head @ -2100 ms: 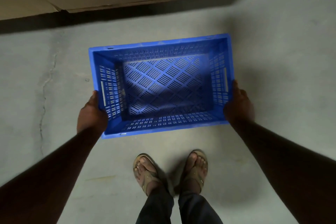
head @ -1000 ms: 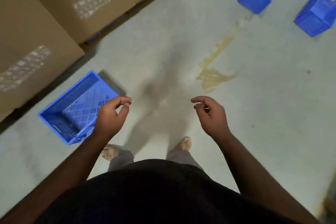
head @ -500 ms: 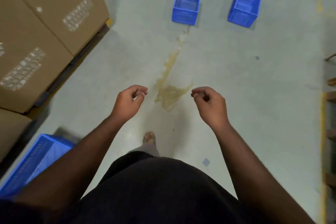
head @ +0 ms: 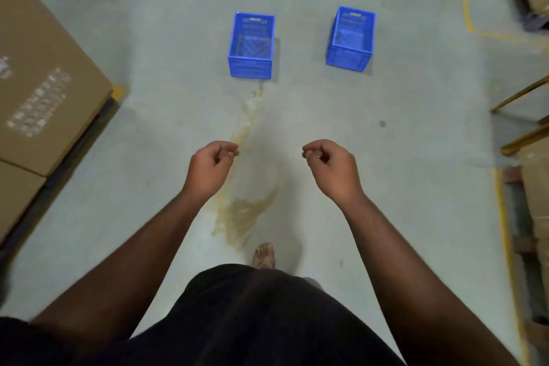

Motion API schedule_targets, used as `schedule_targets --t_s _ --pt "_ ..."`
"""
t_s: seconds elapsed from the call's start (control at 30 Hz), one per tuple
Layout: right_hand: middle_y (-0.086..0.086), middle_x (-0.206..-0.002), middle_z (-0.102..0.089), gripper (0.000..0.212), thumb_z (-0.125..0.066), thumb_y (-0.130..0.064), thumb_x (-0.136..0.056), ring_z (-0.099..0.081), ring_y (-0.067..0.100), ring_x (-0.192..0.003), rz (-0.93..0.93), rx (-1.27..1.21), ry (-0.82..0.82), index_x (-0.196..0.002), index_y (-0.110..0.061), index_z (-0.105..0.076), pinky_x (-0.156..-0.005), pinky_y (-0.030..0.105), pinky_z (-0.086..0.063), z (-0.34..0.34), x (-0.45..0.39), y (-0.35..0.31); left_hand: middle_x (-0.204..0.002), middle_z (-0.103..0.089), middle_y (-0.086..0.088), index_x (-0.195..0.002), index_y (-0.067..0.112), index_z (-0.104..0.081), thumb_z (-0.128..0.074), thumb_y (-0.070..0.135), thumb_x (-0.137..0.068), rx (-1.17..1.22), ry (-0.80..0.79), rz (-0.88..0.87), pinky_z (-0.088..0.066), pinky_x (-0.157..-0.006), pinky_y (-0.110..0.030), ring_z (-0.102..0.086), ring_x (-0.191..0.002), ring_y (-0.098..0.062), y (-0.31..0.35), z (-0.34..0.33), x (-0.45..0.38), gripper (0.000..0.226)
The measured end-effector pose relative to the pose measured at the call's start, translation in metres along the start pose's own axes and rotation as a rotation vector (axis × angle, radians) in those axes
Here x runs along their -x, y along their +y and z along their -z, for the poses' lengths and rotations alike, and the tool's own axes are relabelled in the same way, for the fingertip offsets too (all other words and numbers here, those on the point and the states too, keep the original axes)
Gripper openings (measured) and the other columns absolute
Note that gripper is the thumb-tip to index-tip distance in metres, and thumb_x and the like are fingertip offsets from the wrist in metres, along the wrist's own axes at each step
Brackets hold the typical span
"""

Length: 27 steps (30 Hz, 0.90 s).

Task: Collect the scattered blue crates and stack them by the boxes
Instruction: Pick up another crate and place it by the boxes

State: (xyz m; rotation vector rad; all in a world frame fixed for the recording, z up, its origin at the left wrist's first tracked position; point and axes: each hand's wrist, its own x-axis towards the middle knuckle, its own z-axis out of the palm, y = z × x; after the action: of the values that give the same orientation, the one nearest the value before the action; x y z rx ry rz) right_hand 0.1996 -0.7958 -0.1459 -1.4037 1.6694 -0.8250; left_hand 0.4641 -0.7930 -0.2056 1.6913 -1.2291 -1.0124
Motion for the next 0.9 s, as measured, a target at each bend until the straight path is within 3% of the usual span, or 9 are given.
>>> schedule_targets --t_s 0.17,0.33,0.43,0.5,0.63,0.77,0.9 --pt "-0.013 -0.09 -0.075 0.018 -0.059 -0.023 -0.091 -0.069 0.007 -0.08 0.015 0.009 -0.001 -0.096 -0.03 -0.074 -0.076 0.027 -0.056 0.028 -0.125 -0.008 -0.099 -0.077 0.006 -0.104 0.021 -0.076 -0.055 0.015 -0.092 -0.01 -0.003 0.016 -0.057 -0.088 -0.034 -0.072 -0.093 -0.012 0.052 -0.054 -0.105 0.025" --pt "-0.015 -0.092 -0.074 0.019 -0.059 -0.019 -0.091 -0.066 0.0 -0.081 0.045 0.023 -0.047 -0.097 -0.028 -0.075 -0.072 0.016 -0.05 0.051 -0.258 0.006 -0.098 -0.076 -0.007 -0.099 0.021 -0.076 -0.06 0.018 -0.091 0.024 -0.033 0.032 -0.053 -0.082 -0.032 -0.068 -0.084 -0.022 0.067 -0.116 -0.217 0.019" --pt "-0.015 -0.105 -0.071 0.022 -0.059 -0.018 -0.092 -0.064 0.0 -0.076 0.058 0.065 -0.027 -0.106 -0.028 -0.073 -0.074 0.021 -0.05 0.075 -0.347 0.02 -0.097 -0.076 -0.004 -0.101 0.02 -0.076 -0.058 0.009 -0.094 0.063 0.076 0.071 -0.051 -0.08 -0.028 -0.068 -0.088 -0.019 0.076 -0.15 -0.281 0.022" --pt "-0.015 -0.112 -0.069 0.023 -0.06 -0.02 -0.092 -0.064 -0.001 -0.077 0.043 0.076 -0.024 -0.11 -0.028 -0.071 -0.077 0.022 -0.05 0.089 -0.409 0.02 -0.102 -0.076 0.002 -0.102 0.02 -0.074 -0.059 0.008 -0.094 0.102 0.138 0.143 -0.054 -0.091 -0.033 -0.071 -0.097 -0.018 0.082 -0.166 -0.323 0.021" --pt "-0.017 -0.107 -0.07 0.022 -0.061 -0.02 -0.09 -0.065 0.001 -0.091 0.102 0.094 -0.14 -0.107 -0.029 -0.072 -0.081 0.025 -0.051 0.102 -0.525 -0.002 -0.104 -0.076 0.001 -0.105 0.019 -0.072 -0.059 0.007 -0.095 0.148 0.228 0.213 -0.053 -0.101 -0.041 -0.071 -0.103 -0.019 0.108 -0.193 -0.401 0.021" --pt "-0.015 -0.113 -0.066 0.021 -0.063 -0.02 -0.088 -0.061 0.008 -0.099 0.257 0.189 -0.255 -0.105 -0.028 -0.072 -0.087 0.035 -0.055 0.09 -0.643 -0.021 -0.102 -0.077 0.001 -0.104 0.019 -0.073 -0.058 0.006 -0.095 0.186 0.303 0.253 -0.054 -0.098 -0.041 -0.071 -0.101 -0.021 0.114 -0.221 -0.491 0.022" --pt "-0.007 -0.131 -0.055 0.024 -0.065 -0.018 -0.088 -0.063 0.012 -0.099 0.307 0.213 -0.317 -0.11 -0.028 -0.067 -0.087 0.038 -0.056 0.054 -0.774 -0.028 -0.099 -0.077 0.001 -0.102 0.021 -0.074 -0.06 0.005 -0.092 0.252 0.364 0.345 -0.054 -0.099 -0.043 -0.071 -0.098 -0.021 0.097 -0.245 -0.601 0.023"
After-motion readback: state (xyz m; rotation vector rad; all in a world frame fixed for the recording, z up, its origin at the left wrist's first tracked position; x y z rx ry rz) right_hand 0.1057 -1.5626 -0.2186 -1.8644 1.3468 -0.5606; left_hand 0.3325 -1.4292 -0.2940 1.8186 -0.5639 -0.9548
